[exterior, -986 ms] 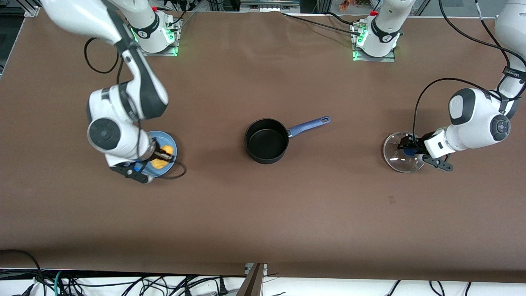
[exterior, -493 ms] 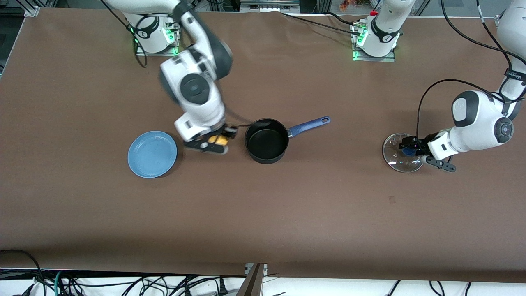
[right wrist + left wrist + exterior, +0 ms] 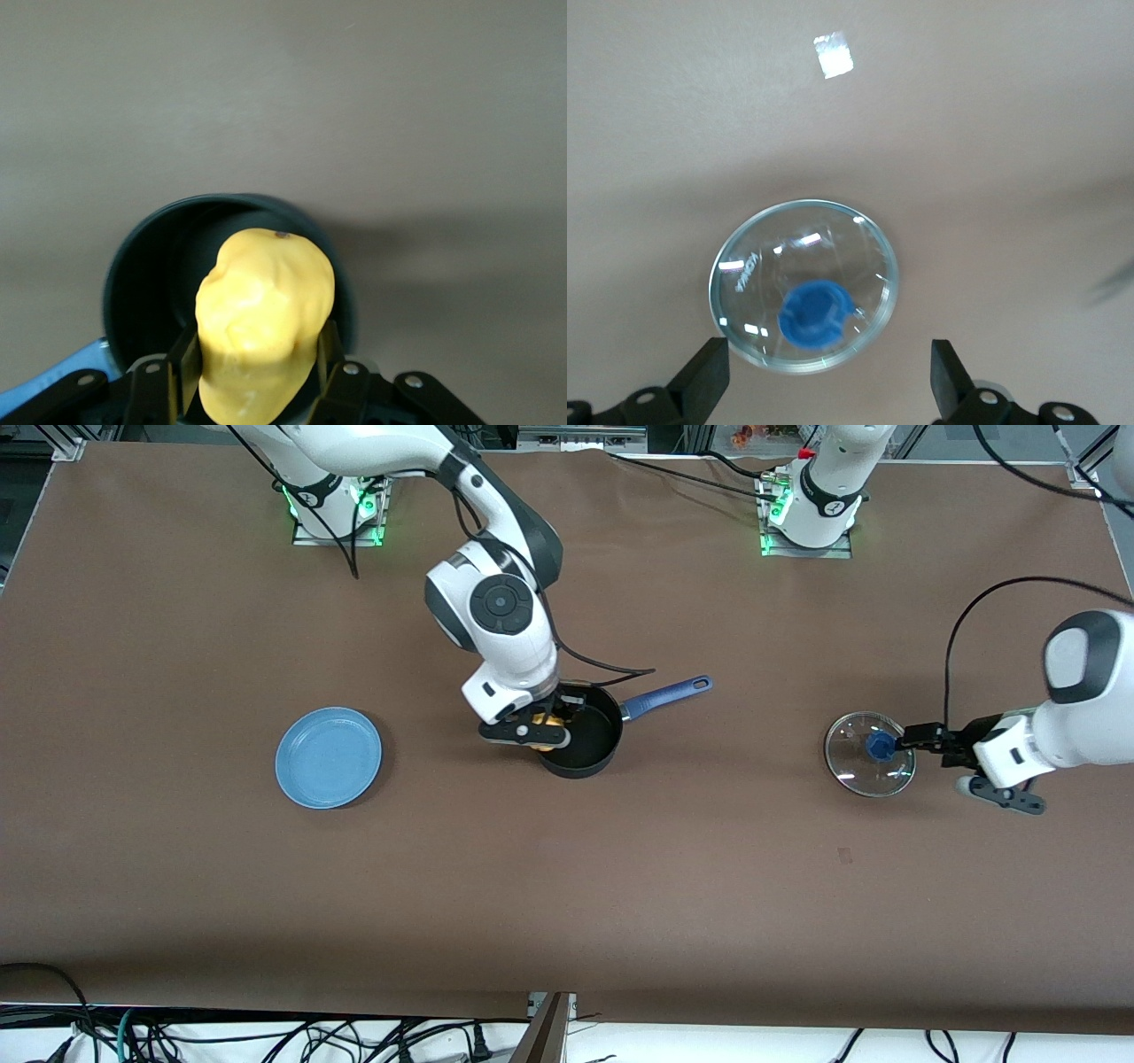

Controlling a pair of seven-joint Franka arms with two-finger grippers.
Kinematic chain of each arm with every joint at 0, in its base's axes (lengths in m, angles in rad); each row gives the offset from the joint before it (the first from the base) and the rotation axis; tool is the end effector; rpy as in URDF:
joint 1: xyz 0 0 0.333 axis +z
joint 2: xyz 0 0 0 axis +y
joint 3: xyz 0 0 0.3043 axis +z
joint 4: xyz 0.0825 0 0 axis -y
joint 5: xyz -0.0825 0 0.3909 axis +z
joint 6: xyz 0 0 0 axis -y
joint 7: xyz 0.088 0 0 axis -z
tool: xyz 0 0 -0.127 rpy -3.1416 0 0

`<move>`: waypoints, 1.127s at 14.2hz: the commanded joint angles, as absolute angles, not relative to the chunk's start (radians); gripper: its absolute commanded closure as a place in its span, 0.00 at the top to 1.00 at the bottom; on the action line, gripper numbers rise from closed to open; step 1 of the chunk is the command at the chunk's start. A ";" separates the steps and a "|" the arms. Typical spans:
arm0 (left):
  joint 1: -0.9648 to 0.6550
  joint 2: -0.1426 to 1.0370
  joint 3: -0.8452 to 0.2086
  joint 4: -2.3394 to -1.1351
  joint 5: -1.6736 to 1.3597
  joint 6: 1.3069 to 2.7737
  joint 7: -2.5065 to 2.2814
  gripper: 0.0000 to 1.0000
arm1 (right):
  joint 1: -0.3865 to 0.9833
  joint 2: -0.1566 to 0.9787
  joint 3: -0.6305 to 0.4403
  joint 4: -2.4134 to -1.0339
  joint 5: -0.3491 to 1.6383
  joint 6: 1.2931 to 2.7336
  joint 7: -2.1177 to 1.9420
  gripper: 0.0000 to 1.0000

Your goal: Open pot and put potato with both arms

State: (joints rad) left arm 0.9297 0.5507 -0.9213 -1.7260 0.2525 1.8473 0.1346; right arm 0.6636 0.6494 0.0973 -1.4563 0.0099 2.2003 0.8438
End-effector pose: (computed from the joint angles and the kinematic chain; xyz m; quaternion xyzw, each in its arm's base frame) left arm 0.6181 0.0746 0.3193 0.9854 -0.0955 -0.0917 0.1073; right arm 0.5345 0.4940 0.2808 -0.9967 0.0553 -0.0101 0.0579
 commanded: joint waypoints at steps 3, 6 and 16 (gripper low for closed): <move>0.922 0.364 -1.047 -1.632 0.244 1.637 -0.027 1.00 | 0.709 0.709 0.089 -1.413 0.028 2.261 0.904 0.32; 0.902 0.266 -1.104 -1.634 0.244 1.631 -0.113 1.00 | 0.715 0.738 0.089 -1.413 0.026 2.290 0.897 0.32; 0.121 0.075 -0.310 -1.637 0.085 1.595 -0.160 1.00 | 0.730 0.788 0.089 -1.417 0.034 2.287 0.900 0.32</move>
State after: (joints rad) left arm 0.3706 0.1471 -0.6006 -1.6267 0.1374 1.6114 -0.1678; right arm 0.7137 0.7708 0.0971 -1.4412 0.0184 2.2948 0.8933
